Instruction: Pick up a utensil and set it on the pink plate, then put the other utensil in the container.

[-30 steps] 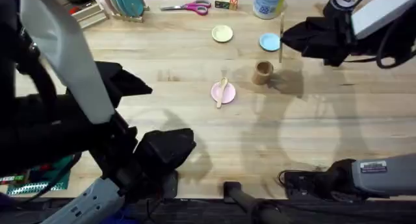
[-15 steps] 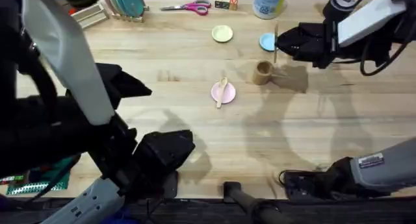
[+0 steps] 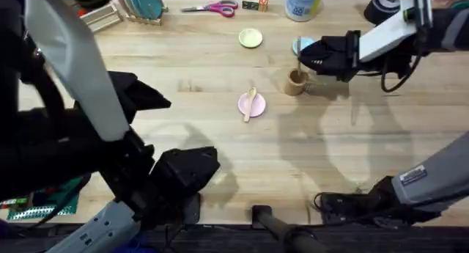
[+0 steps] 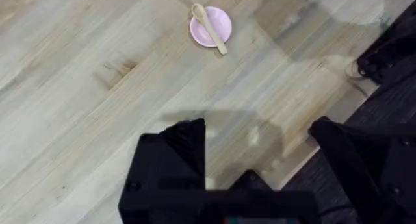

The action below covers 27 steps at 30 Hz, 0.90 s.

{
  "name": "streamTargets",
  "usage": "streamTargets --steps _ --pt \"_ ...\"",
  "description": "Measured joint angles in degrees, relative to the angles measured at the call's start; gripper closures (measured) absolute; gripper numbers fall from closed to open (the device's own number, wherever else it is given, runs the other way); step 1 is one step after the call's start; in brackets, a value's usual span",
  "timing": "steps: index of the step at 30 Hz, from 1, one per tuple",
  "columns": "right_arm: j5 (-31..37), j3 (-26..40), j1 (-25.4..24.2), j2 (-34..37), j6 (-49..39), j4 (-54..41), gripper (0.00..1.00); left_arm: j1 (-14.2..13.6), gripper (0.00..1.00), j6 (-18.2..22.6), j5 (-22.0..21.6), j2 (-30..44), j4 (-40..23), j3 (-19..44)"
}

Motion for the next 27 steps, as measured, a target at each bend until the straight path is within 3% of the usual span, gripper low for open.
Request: streamTargets --steps 16,24,27 --pt "0.02 0.15 0.88 9.34 -0.79 3.32 0.97 0.0 0.006 -0.01 0.0 0.0 0.0 0.0" --pt "-0.13 0.45 0.92 9.84 -0.83 3.42 0.967 0.0 0.007 -0.01 0.0 0.0 0.0 0.0" --pt "-0.11 0.45 0.92 9.85 -0.86 3.21 0.879 0.0 0.007 -0.01 0.0 0.0 0.0 0.0"
